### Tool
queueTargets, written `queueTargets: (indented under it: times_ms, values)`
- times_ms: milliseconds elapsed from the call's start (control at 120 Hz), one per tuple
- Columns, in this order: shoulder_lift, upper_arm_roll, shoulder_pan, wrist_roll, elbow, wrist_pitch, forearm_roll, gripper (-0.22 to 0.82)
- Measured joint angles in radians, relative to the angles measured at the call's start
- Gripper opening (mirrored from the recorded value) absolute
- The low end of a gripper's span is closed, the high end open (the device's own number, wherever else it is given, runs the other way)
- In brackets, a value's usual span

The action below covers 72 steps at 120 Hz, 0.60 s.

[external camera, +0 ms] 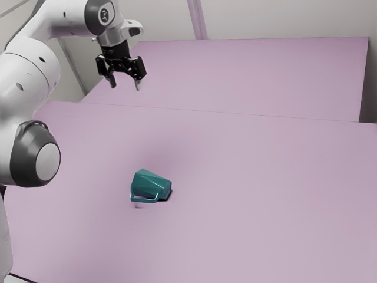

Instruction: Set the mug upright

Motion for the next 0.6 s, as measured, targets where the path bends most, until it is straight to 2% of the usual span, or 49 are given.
queueTargets:
  times_ms: [167,283,400,500,600]
  values:
    - [-0.013,0.006,-0.003,0.001,-0.007,-0.008,0.006,0.60]
    - [-0.077,0.016,-0.008,0.000,-0.081,-0.018,0.012,0.60]
    - [-0.182,0.007,-0.023,-0.001,-0.255,-0.016,0.005,0.60]
    - [-0.320,0.012,-0.029,0.002,-0.456,0.015,-0.010,0.60]
    - [-0.412,0.044,-0.035,0.027,-0.611,0.062,-0.070,0.60]
